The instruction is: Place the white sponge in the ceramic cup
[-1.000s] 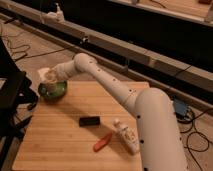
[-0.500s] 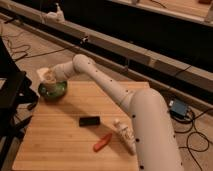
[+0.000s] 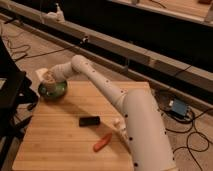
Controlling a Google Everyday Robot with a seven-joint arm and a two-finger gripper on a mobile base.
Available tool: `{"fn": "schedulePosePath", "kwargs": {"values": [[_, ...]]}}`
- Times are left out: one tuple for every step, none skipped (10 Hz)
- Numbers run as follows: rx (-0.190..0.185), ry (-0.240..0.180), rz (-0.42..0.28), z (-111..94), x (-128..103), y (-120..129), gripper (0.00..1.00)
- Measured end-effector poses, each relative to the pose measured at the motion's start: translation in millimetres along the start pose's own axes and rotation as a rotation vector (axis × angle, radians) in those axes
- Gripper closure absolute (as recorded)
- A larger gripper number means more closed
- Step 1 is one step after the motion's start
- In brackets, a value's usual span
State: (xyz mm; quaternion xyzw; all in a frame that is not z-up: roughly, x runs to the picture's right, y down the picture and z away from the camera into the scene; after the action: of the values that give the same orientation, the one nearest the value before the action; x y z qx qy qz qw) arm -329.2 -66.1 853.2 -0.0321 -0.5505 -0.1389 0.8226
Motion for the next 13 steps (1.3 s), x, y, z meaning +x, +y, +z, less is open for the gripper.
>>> {"fn": "schedulePosePath", "kwargs": {"values": [[-0.005,-0.004,0.009,3.7,5.3,2.3,0.97],[-0.010,-0.007,0.019,7.3,10.6,5.7,0.90],[-0.016,-0.010,0.026,10.9,14.1,8.5,0.82],[-0.024,-0.015,0.036,16.4,17.5,11.9,0.69],[-0.029,-0.020,0.041,20.9,18.6,13.4,0.59],[-0.031,-0.023,0.046,23.4,20.5,14.0,0.49],[-0.034,-0.027,0.047,25.5,21.3,13.7,0.39],[-0.038,-0.027,0.047,26.6,23.0,14.1,0.33],[-0.040,-0.026,0.045,27.3,23.8,13.5,0.31],[-0.039,-0.018,0.041,25.1,26.8,10.2,0.31],[-0.034,-0.011,0.036,22.1,28.9,6.2,0.31],[-0.031,-0.005,0.032,19.6,30.5,3.5,0.31],[-0.029,0.001,0.027,17.4,31.5,0.8,0.31]]}}
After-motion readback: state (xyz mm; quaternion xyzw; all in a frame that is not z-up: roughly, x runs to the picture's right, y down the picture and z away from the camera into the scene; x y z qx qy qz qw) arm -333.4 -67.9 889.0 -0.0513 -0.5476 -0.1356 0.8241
